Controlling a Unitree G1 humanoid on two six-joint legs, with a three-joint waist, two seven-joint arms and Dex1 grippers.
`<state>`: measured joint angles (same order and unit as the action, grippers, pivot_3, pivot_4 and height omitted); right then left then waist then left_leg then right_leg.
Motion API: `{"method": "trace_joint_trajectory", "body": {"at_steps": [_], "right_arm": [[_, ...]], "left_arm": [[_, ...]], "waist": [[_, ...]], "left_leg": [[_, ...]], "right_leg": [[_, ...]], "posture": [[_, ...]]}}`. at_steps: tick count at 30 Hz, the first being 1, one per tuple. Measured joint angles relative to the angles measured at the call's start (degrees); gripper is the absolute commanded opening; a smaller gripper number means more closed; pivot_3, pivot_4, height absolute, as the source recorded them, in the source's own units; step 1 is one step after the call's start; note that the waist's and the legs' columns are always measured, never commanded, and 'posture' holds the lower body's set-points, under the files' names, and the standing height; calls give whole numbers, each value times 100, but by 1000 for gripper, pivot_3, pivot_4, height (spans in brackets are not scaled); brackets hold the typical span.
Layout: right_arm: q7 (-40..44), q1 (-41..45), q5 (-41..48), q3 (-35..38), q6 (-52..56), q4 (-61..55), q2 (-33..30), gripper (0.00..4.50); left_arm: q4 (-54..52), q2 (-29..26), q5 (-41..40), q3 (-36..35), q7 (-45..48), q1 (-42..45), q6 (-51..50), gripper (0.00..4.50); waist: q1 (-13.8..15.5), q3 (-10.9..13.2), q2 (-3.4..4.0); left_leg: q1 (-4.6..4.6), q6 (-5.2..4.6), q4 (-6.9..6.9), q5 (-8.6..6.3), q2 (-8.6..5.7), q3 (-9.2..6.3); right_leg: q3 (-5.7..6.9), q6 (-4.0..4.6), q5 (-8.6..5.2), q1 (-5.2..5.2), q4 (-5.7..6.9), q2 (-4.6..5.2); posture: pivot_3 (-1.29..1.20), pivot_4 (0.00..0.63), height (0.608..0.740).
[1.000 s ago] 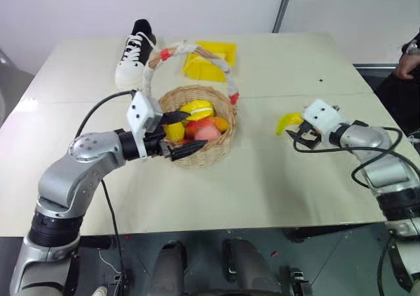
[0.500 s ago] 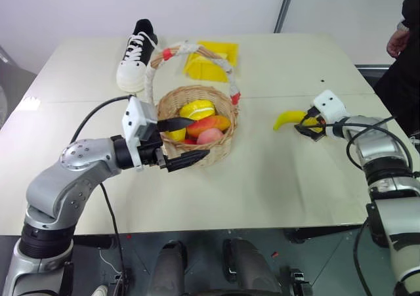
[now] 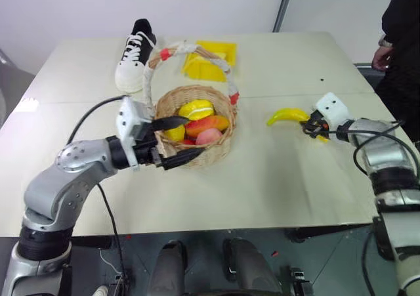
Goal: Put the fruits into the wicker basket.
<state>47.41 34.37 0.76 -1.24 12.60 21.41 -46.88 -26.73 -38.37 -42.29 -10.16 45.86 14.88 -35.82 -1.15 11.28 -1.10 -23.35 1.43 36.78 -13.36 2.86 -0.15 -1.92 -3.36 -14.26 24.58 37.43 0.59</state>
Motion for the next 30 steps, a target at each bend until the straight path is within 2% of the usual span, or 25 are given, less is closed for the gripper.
{"method": "trace_joint_trajectory", "body": {"at_steps": [4, 8, 14, 17, 20, 24, 27, 28, 30], "right_arm": [[555, -829, 1409, 534, 1334, -2937, -154, 1102], [354, -661, 2498, 542, 2836, -4659, 48, 1102], [-799, 660, 2560, -583, 3933, -5172, 1336, 1102], [-1410, 1201, 2189, -1130, 4196, -4717, 1986, 1102], [-1731, 1346, 1790, -1555, 4162, -4178, 2264, 1102], [-1852, 1366, 1598, -1665, 4157, -3682, 2537, 2556], [-1856, 1393, 1469, -1669, 4003, -3691, 2557, 4141], [-1847, 1392, 1415, -1670, 3923, -3725, 2547, 4441], [-1701, 1286, 1431, -1628, 3793, -3994, 2423, 4441]], "left_arm": [[215, -108, 50, -674, 191, -764, 377, 4500], [411, -176, 52, -1053, 320, -1065, 548, 4500], [546, -221, 53, -1210, 411, -1175, 656, 4500], [532, -203, 33, -1249, 379, -1202, 667, 4500], [436, -153, -11, -1279, 351, -1253, 669, 4500], [264, -86, -95, -1284, 248, -1307, 669, 4500], [116, -79, -135, -1283, 183, -1367, 667, 4500], [94, -77, -153, -1283, 163, -1386, 665, 4500], [64, -59, -199, -1274, 134, -1410, 660, 4500]], "waist": [[-12, -1, 2], [18, -1, -1], [-6, -2, -1], [15, -2, -2], [37, -4, -3], [20, -3, -4], [10, -3, -3], [8, -3, -3], [6, -3, -4]], "left_leg": [[13, -2, -8, -1, 9, -2], [9, -1, 10, -2, 8, -4], [-2, 0, 17, -2, 8, 2], [-12, -1, 12, -2, 8, 1], [-17, -1, 9, -3, 6, 3], [-18, -2, 9, -3, 5, 3], [-17, -2, 8, -3, 6, 1], [-17, -2, 8, -3, 6, 1], [-16, -2, 6, -3, 6, 1]], "right_leg": [[1, 1, -1, -3, 9, -6], [8, 22, -17, -6, 8, 0], [5, 57, 5, 5, 0, 6], [6, 50, 1, 13, -1, 6], [6, 46, -2, 12, -9, 9], [6, 44, -1, 13, -8, 8], [6, 44, -1, 13, -8, 6], [6, 44, -1, 13, -8, 5], [6, 43, -1, 13, -8, 5]], "posture": [[0, 150, 740], [0, 150, 740], [0, 150, 740], [0, 150, 740], [0, 150, 740], [0, 150, 740], [0, 150, 740], [0, 150, 740], [0, 150, 740]]}}
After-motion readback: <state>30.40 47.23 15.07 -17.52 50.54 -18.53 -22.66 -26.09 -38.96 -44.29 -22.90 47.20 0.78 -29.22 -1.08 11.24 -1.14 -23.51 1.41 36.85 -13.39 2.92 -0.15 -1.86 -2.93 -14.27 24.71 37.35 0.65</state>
